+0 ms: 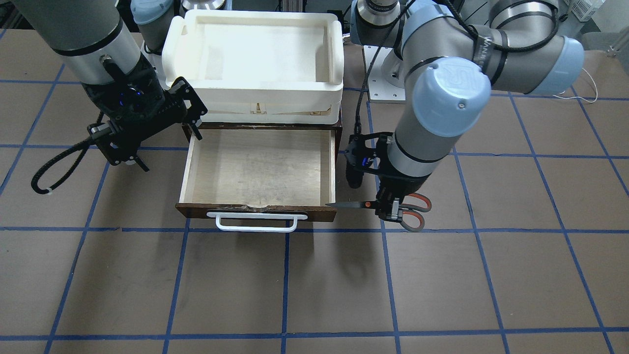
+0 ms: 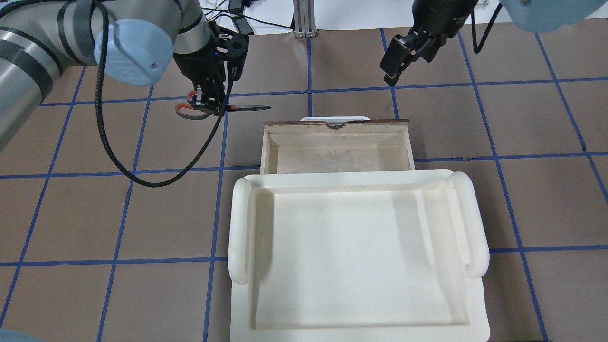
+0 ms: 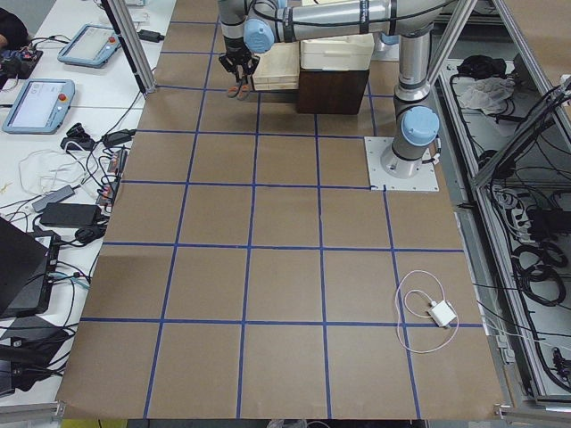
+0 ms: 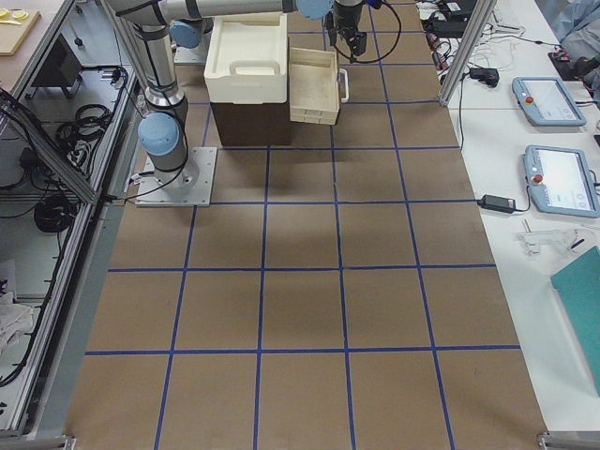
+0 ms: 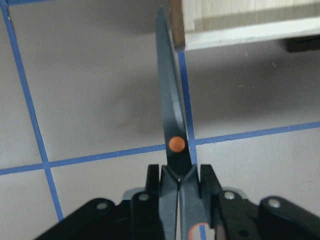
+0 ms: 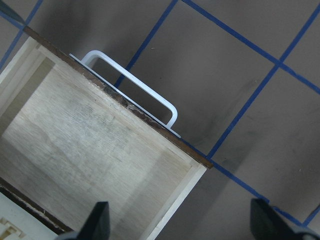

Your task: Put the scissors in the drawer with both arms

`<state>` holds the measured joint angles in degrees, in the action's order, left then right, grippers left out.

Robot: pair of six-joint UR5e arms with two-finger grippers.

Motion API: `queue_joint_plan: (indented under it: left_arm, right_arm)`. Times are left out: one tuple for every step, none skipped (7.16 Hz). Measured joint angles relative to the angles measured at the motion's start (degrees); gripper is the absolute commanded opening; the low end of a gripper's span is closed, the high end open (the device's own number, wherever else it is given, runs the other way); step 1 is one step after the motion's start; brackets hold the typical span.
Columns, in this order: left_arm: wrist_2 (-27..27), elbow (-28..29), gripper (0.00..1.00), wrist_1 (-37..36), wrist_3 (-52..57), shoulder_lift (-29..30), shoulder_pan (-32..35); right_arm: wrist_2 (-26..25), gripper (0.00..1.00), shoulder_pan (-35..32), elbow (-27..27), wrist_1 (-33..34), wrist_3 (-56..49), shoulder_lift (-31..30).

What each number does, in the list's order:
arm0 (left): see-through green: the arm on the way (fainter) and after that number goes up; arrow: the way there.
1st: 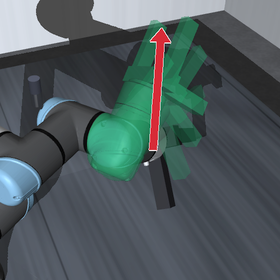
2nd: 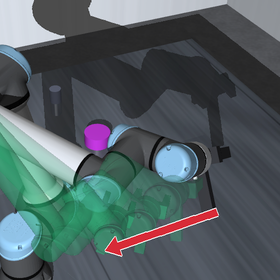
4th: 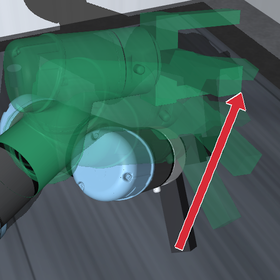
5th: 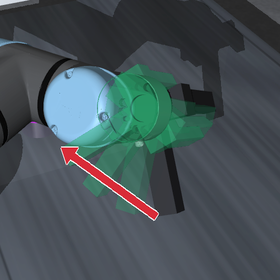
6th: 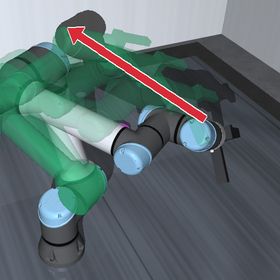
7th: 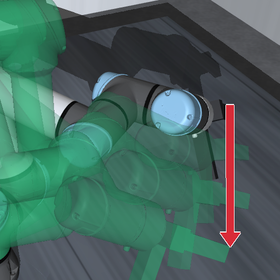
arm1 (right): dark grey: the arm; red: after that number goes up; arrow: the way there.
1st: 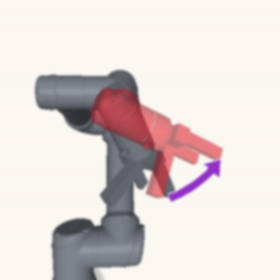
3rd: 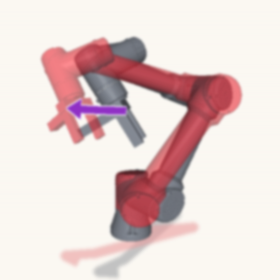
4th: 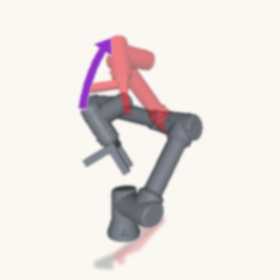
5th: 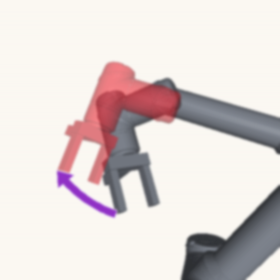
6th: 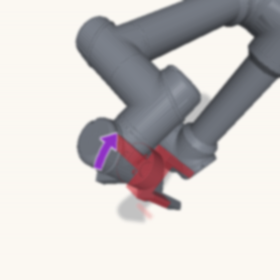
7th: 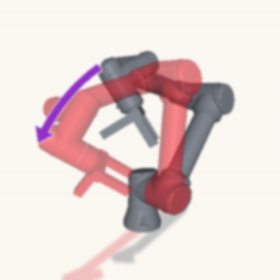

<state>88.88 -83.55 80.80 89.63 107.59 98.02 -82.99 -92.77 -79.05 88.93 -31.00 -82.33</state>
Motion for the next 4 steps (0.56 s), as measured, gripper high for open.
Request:
queue_joint_plan:
  left_arm:
    - [-0.6,-0.1,0.00,-0.2,-2.1,0.1,2.7]
    - [-1.5,-0.2,0.00,-0.4,-3.2,0.1,4.3]
    - [-2.9,-0.7,0.00,-0.5,-3.9,0.1,5.7]
    - [-3.9,-1.6,0.00,-0.7,-5.4,0.2,7.4]
  right_arm:
    - [-0.1,1.00,0.3,0.0,-0.6,4.1,-0.6]
    - [-0.6,1.00,0.4,0.0,-0.9,9.1,-1.3]
    - [-2.8,1.00,0.4,-0.2,-1.6,12.1,-2.4]
    - [-5.3,1.00,0.3,-0.8,-3.2,14.8,-4.0]
